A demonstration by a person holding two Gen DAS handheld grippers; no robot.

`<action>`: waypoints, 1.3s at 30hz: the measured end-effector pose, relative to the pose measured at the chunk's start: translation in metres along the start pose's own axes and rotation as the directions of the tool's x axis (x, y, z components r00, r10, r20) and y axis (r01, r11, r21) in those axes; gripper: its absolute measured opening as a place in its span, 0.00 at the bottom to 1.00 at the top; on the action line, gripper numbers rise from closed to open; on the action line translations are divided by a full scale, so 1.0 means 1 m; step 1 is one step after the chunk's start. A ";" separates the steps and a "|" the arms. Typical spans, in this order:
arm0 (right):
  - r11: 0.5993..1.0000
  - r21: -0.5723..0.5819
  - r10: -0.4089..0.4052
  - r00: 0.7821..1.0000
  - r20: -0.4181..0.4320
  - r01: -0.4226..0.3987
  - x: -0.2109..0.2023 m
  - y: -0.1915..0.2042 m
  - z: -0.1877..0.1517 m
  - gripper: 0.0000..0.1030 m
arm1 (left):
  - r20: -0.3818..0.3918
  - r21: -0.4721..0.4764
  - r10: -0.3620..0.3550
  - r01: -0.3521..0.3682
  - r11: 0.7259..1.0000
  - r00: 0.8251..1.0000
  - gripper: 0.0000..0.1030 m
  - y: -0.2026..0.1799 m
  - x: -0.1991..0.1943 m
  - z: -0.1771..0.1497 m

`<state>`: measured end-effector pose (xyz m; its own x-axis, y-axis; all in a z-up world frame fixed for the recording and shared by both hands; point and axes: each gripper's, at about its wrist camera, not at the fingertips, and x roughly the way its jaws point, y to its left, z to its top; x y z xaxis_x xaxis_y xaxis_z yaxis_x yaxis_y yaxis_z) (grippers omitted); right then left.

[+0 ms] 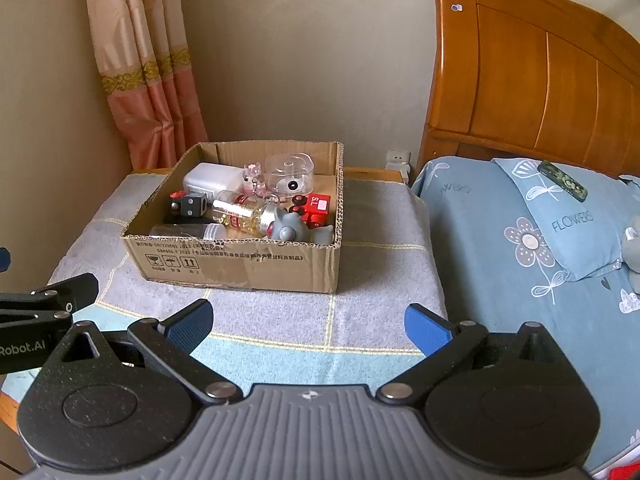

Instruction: Organize rigid objects

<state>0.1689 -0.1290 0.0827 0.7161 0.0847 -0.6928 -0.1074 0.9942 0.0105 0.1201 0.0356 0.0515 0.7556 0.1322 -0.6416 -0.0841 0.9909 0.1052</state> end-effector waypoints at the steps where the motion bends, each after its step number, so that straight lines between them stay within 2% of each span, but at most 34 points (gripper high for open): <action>1: 1.000 0.001 0.000 1.000 -0.001 0.000 0.000 0.000 0.000 1.00 | -0.001 0.000 0.000 0.000 1.000 1.000 0.98 0.000 0.000 0.000; 39: 1.000 -0.002 0.001 1.000 0.002 -0.001 -0.001 0.002 -0.001 1.00 | 0.001 -0.003 0.000 0.000 1.000 1.000 0.98 0.002 -0.001 -0.002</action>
<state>0.1672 -0.1272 0.0831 0.7173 0.0858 -0.6915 -0.1097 0.9939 0.0094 0.1180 0.0372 0.0505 0.7563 0.1320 -0.6407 -0.0858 0.9910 0.1029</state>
